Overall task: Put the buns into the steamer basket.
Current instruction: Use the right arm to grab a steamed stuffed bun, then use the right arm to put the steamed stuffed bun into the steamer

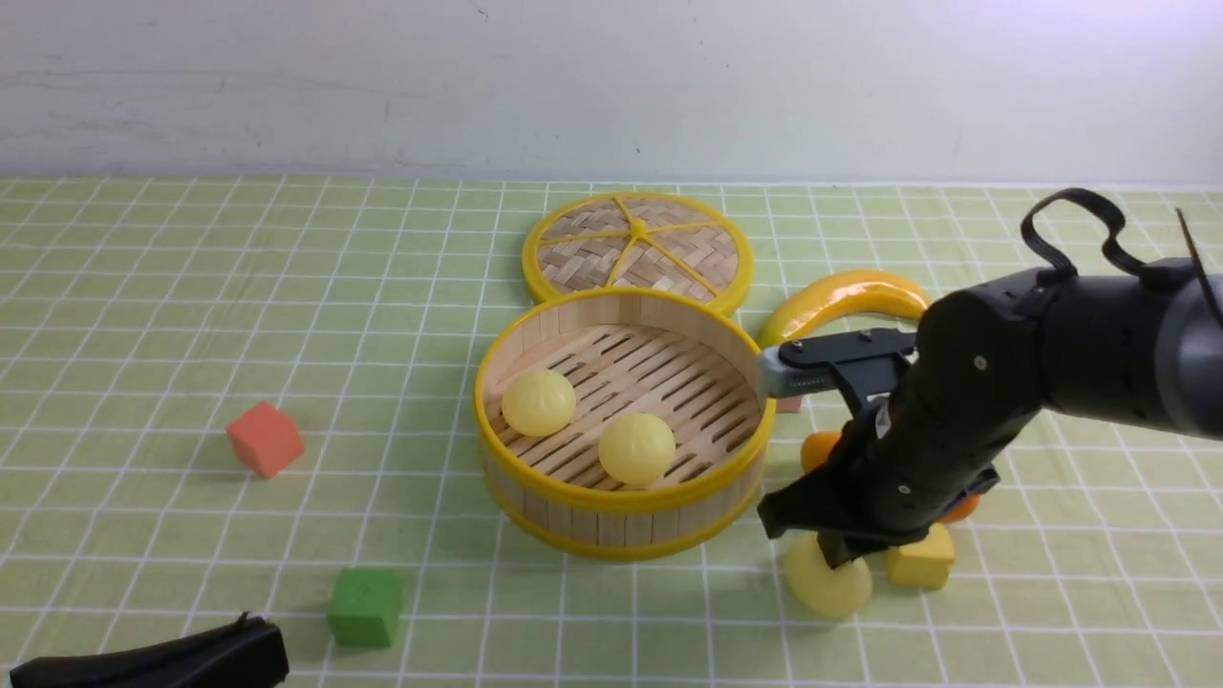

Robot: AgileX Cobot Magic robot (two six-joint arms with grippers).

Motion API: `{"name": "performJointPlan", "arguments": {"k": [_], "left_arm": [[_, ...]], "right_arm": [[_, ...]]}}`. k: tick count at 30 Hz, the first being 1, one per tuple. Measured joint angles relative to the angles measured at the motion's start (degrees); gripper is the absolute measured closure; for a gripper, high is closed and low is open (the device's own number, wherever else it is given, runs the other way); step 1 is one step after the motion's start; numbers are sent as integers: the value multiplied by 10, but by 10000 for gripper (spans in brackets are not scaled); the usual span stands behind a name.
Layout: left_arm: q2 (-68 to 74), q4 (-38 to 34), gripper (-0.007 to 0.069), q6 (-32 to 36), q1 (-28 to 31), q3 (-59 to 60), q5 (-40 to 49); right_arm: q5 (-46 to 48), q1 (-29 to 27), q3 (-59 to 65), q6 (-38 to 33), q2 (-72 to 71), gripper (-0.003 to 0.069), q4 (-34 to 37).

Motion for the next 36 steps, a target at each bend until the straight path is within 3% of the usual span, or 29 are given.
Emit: {"name": "performJointPlan", "arguments": {"k": [7,12,21,26,30,34,35,36], "left_arm": [[0,0,621,0,0,0,0],[0,0,620,0,0,0,-1],[0,0,617,0,0,0,-5],[0,0,617,0,0,0,-5],[0,0,617,0,0,0,-5],[0,0,613,0,0,0,-5],[0,0,613,0,0,0,-5],[0,0,611,0,0,0,-5]], "right_arm": [[44,0,-23,-10,-72,657,18],[20,0,-82,-47,-83,656,58],[-49,-1,-182,-67,40,652,70],[-59,-1,-241,-61,124,634,32],[-64,-1,-249,-44,149,596,21],[-69,-1,-252,-40,156,448,20],[-69,-1,-252,-40,156,448,20],[-64,-1,-256,-40,154,384,20]]}}
